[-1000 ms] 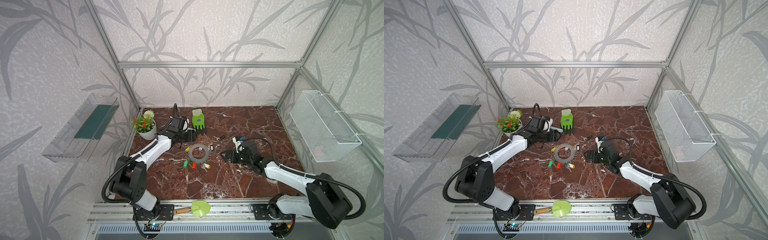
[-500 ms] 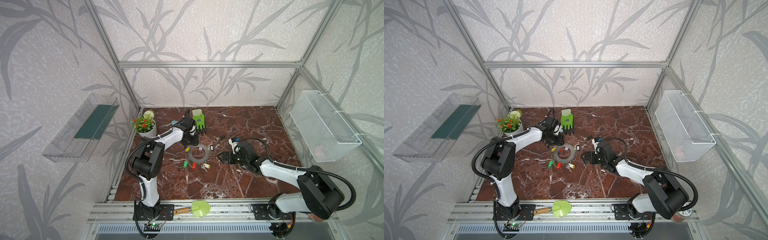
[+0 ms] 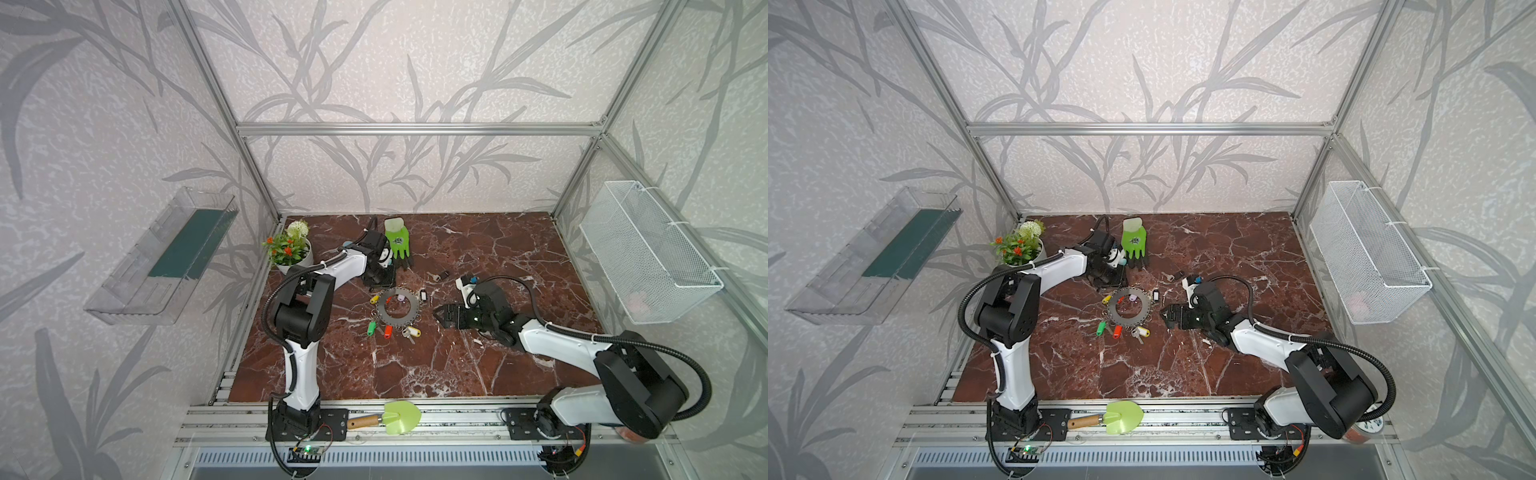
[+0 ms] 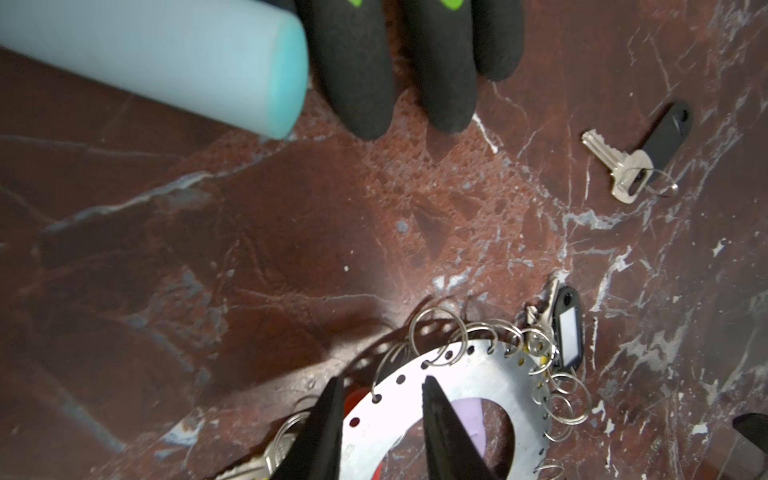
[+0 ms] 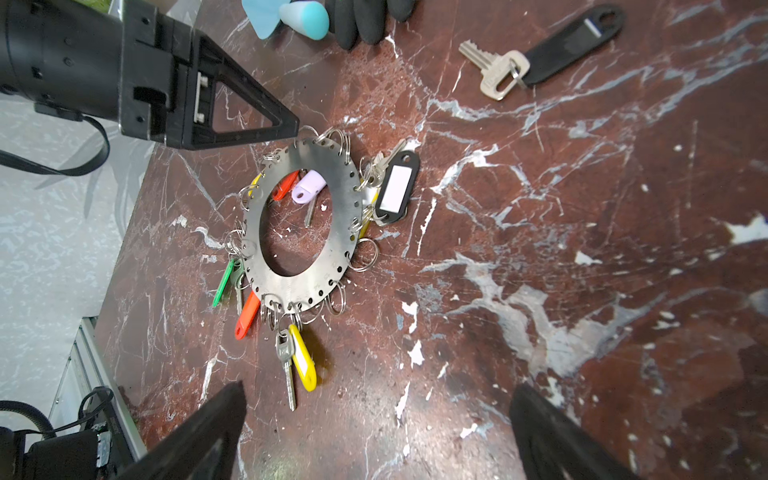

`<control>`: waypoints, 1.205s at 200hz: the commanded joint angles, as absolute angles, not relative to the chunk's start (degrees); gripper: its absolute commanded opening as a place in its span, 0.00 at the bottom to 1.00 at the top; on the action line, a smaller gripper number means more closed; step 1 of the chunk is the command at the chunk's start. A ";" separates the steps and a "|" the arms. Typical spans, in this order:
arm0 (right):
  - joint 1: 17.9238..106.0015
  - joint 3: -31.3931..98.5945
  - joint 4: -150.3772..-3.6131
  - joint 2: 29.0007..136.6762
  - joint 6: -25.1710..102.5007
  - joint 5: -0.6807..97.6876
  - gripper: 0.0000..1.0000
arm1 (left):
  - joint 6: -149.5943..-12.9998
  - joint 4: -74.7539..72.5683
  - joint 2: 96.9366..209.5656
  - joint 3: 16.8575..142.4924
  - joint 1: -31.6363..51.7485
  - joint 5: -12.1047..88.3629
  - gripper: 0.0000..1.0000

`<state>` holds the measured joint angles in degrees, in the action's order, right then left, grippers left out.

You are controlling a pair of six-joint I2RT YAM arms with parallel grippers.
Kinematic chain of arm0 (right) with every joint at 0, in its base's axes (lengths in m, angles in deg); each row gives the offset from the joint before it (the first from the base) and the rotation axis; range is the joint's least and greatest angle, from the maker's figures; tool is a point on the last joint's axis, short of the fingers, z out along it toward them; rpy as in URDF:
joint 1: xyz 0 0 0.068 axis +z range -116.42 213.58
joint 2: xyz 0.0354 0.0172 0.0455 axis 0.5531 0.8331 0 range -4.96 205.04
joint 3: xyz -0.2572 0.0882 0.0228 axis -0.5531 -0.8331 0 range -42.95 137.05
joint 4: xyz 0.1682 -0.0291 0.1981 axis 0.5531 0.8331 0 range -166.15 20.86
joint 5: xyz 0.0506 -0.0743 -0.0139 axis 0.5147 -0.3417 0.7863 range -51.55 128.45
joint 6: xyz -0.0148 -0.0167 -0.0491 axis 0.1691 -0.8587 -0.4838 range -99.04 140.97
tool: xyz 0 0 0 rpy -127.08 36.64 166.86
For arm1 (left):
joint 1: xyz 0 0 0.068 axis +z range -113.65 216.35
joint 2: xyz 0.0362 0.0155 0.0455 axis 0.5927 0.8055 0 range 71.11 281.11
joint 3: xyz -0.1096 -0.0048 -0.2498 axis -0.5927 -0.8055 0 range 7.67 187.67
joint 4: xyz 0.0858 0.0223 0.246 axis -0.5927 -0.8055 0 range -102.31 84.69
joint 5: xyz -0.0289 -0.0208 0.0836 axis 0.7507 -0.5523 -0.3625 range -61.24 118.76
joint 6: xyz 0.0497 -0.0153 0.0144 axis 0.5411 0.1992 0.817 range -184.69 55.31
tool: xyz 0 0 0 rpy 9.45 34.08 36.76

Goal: Put the keys on the keyring

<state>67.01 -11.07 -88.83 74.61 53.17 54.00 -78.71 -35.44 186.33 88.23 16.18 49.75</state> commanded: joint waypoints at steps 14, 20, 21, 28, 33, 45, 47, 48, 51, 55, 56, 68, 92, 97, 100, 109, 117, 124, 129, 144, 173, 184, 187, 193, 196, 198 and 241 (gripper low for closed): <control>67.43 -9.99 -89.91 74.69 53.70 54.34 0.99 | -77.55 -37.70 187.87 90.36 16.31 52.75 0.25; 67.50 -9.99 -89.88 74.67 53.75 54.30 0.99 | -77.54 -37.89 188.00 90.39 16.35 52.62 0.24; 67.50 -9.99 -89.91 74.62 53.75 54.29 0.99 | -77.58 -37.90 188.05 90.38 16.33 52.60 0.24; 67.44 -9.99 -89.94 74.58 53.75 54.29 0.99 | -77.69 -37.92 188.07 90.38 16.31 52.41 0.24; 67.46 -9.99 -89.94 74.56 53.75 54.36 0.99 | -77.78 -37.92 188.03 90.38 16.31 52.19 0.24; 67.57 -9.99 -89.90 74.57 53.74 54.29 0.99 | -77.96 -38.08 187.92 90.59 16.31 51.35 0.23; 67.52 -9.99 -89.93 74.58 53.75 54.32 0.99 | -77.96 -38.16 188.00 90.56 16.31 51.17 0.23; 67.56 -9.99 -89.94 74.58 53.75 54.34 0.99 | -77.96 -38.21 188.00 90.65 16.31 51.08 0.24; 67.56 -9.99 -89.94 74.57 53.75 54.38 0.99 | -77.96 -38.26 188.05 90.79 16.26 50.90 0.24; 67.56 -9.99 -89.94 74.61 53.75 54.43 0.99 | -77.96 -38.39 188.16 90.95 16.30 50.75 0.24; 67.53 -9.99 -89.94 74.59 53.75 54.40 0.99 | -78.01 -38.46 188.17 91.02 16.31 50.74 0.24; 67.56 -9.99 -89.94 74.65 53.75 54.39 0.99 | -77.97 -38.72 188.57 91.44 16.31 50.42 0.22; 67.61 -9.99 -90.00 74.67 53.75 54.40 0.99 | -78.49 -38.76 188.61 91.44 16.39 48.54 0.21; 67.63 -9.99 -90.03 74.67 53.75 54.51 0.99 | -78.65 -38.75 188.58 91.52 16.40 48.31 0.21; 67.65 -9.95 -90.03 74.62 53.75 54.45 0.99 | -78.74 -38.77 188.65 91.52 16.46 48.13 0.21; 67.70 -9.99 -90.11 74.68 53.75 54.54 0.99 | -78.94 -38.71 188.70 91.58 16.57 47.98 0.22; 67.77 -9.95 -90.08 74.84 53.75 54.54 0.99 | -78.97 -38.59 188.75 91.52 16.57 48.28 0.23; 67.72 -9.93 -90.09 74.85 53.75 54.61 0.99 | -78.86 -38.70 188.85 91.67 16.58 48.56 0.24; 67.70 -9.96 -90.08 74.93 53.75 54.70 0.99 | -78.72 -38.79 189.03 91.77 16.57 48.97 0.24; 67.85 -9.97 -90.14 75.02 53.75 54.73 0.99 | -78.39 -38.93 189.34 92.00 16.55 50.26 0.24; 67.90 -9.95 -90.14 75.04 53.75 54.62 0.99 | -77.64 -38.96 189.68 92.11 16.39 52.32 0.21; 67.87 -9.95 -90.17 74.94 53.75 54.56 0.99 | -77.56 -39.49 190.23 92.51 16.40 52.28 0.19; 67.86 -9.95 -90.20 75.00 53.75 54.58 0.99 | -77.52 -39.70 190.38 92.68 16.39 52.19 0.18; 67.94 -9.92 -90.08 74.94 53.75 54.61 0.99 | -77.52 -39.86 190.57 92.74 16.39 51.99 0.17; 67.90 -9.91 -90.10 74.91 53.75 54.54 0.99 | -77.47 -39.97 190.70 92.80 16.39 51.96 0.16; 67.89 -9.91 -90.07 74.92 53.70 54.54 0.99 | -77.44 -39.99 190.72 92.83 16.39 52.07 0.15; 67.87 -9.91 -89.94 74.71 53.66 54.16 0.99 | -77.61 -39.98 190.98 93.24 16.39 52.22 0.06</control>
<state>67.56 -11.07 -89.18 74.63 53.74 54.02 -78.32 -38.15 190.13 91.35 16.44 51.54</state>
